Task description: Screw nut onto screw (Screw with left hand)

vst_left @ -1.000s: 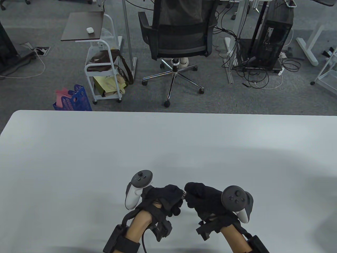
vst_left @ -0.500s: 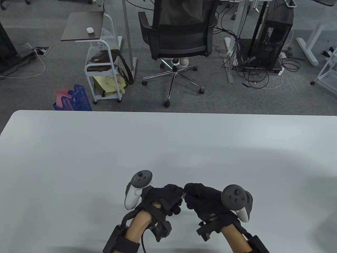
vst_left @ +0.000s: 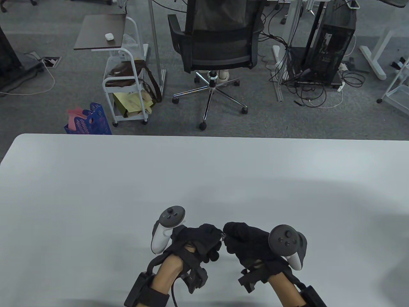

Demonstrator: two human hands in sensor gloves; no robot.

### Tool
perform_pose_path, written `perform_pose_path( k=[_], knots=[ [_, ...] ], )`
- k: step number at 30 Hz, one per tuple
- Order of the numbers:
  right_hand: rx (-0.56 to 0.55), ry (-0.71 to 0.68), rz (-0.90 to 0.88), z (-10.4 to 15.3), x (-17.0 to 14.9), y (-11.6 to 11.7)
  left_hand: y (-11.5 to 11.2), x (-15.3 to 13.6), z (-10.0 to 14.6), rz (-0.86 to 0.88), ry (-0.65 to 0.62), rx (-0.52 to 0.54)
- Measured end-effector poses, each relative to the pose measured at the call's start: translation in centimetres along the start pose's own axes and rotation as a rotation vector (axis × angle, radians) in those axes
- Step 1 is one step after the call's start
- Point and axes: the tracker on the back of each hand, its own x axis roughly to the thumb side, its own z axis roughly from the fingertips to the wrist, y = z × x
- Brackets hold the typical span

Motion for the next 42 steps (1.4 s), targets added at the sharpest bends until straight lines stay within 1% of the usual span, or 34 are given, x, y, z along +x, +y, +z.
perform_pose_path(
  k=[3,5,9,11,12,14,16,20,24,28,32,35,37,39,42],
  knots=[
    [-0.004,-0.002,0.003,-0.02,-0.05,-0.07,0.06,-0.17,0.08,0.036,-0.009,0.040],
    [-0.005,0.001,0.002,-0.02,-0.08,-0.07,0.05,-0.26,0.03,0.010,0.010,0.065],
    [0.002,0.000,0.012,-0.01,-0.10,0.04,-0.14,-0.14,-0.10,-0.004,0.019,0.047],
    [0.004,0.000,0.007,0.01,-0.06,0.07,-0.12,-0.07,-0.07,-0.002,0.012,0.005],
    [0.000,0.000,0.006,0.00,-0.04,0.04,-0.06,-0.15,-0.05,0.017,0.005,0.000],
    [0.000,-0.002,0.009,0.00,-0.06,0.02,0.03,-0.29,0.00,0.046,-0.008,0.041],
    [0.001,-0.001,0.009,0.00,-0.07,0.04,0.07,-0.31,0.03,0.038,0.003,0.066],
    [0.004,-0.001,0.005,0.01,-0.02,0.07,0.07,-0.21,-0.01,0.008,0.013,0.074],
    [0.004,-0.007,0.008,0.05,0.13,0.13,0.13,-0.15,-0.02,0.014,0.005,0.003],
    [0.001,-0.007,0.012,0.04,0.09,0.08,0.11,-0.42,0.06,0.027,0.017,0.064],
    [0.002,-0.008,0.016,0.03,0.07,0.06,-0.06,-0.24,-0.05,0.013,0.021,0.047],
    [0.003,-0.007,0.015,0.03,0.08,0.08,-0.03,-0.30,-0.08,0.017,0.018,0.003],
    [0.002,-0.007,0.017,0.03,0.08,0.08,0.03,-0.47,-0.08,0.035,0.010,0.011],
    [0.002,-0.007,0.017,0.04,0.09,0.09,0.06,-0.55,-0.05,0.040,0.017,0.047],
    [-0.001,-0.009,0.021,0.04,0.10,0.08,0.03,-0.46,-0.14,0.024,0.017,0.047]
  ],
)
